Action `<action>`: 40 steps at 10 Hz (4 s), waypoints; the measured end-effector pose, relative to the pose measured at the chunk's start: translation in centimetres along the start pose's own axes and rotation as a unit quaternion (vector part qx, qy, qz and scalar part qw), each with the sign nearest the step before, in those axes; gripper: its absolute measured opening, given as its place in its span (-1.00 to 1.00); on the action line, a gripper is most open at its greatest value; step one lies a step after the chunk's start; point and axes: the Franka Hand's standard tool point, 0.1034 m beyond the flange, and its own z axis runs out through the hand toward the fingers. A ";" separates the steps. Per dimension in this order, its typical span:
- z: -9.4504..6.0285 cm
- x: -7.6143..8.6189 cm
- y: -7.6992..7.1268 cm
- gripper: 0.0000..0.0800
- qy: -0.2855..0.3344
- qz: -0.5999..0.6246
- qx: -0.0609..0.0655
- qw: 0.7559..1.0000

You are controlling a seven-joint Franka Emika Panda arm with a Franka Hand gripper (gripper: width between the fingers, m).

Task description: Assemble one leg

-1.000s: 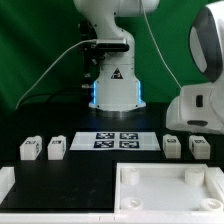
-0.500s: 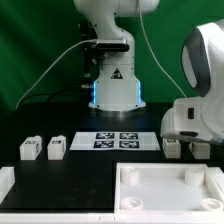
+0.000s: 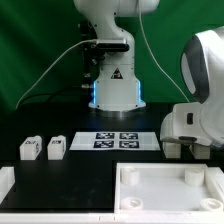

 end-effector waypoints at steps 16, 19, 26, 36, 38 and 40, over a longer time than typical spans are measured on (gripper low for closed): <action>-12.8 -2.5 2.0 -0.27 0.153 -0.016 0.041 0.987; -16.7 -6.0 3.0 -0.27 0.315 -0.017 0.035 0.948; -25.7 -3.2 2.9 -0.27 0.594 -0.071 0.080 0.798; -31.5 2.2 5.2 -0.27 0.717 -0.108 0.044 0.687; -31.6 2.6 5.5 -0.27 0.718 -0.107 0.041 0.686; -31.6 2.6 5.6 -0.27 0.718 -0.110 0.038 0.686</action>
Offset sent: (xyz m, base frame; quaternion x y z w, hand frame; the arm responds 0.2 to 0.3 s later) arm 0.0000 0.0000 0.0000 0.0000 0.0000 0.0000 1.0000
